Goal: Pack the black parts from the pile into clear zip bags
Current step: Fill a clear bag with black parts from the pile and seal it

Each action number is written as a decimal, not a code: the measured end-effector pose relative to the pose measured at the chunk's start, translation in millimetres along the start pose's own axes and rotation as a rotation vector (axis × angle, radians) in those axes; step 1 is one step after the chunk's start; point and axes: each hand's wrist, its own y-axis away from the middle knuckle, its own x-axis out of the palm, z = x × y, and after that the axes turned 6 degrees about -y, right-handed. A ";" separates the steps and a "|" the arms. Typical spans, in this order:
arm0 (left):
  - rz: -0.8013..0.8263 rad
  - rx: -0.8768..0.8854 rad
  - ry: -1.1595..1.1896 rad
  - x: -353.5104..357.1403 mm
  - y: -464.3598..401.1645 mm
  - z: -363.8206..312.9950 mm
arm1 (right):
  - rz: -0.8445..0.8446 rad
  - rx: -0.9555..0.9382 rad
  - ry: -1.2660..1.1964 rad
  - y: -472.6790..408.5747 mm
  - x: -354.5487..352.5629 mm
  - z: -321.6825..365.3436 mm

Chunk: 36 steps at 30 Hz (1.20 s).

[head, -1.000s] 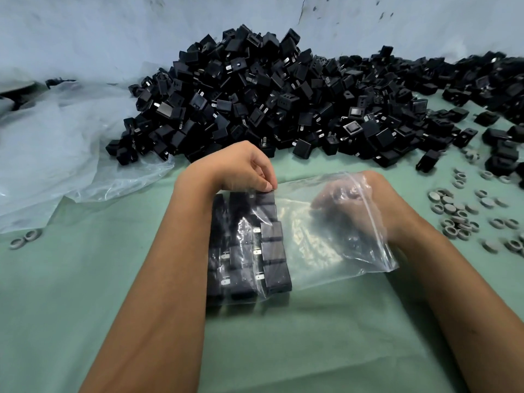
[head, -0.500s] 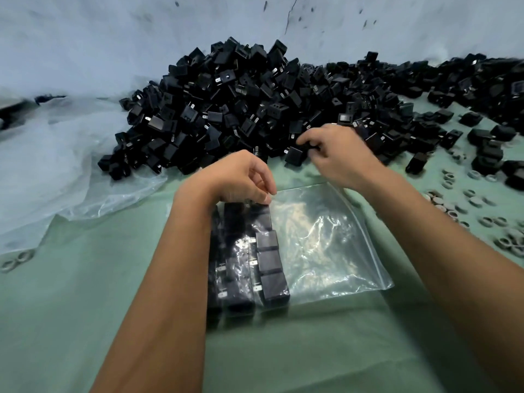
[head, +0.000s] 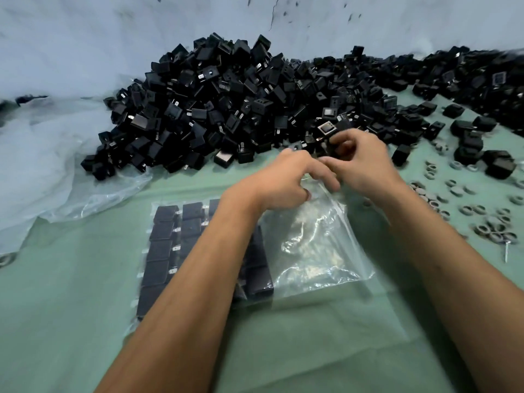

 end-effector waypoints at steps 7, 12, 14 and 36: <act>0.007 0.014 -0.121 3.8 -2.6 -4.9 | 0.229 -0.069 0.066 40.7 -41.1 -6.1; -0.050 0.004 -0.050 -9.1 2.1 -0.9 | 0.557 -0.046 -0.176 45.4 -45.4 1.7; -0.074 0.001 -0.013 -12.6 3.7 -1.2 | 0.664 -0.046 -0.239 49.5 -41.5 4.3; 0.010 0.018 0.106 -27.6 10.9 -5.3 | 1.017 -0.073 -0.319 68.9 -6.5 26.3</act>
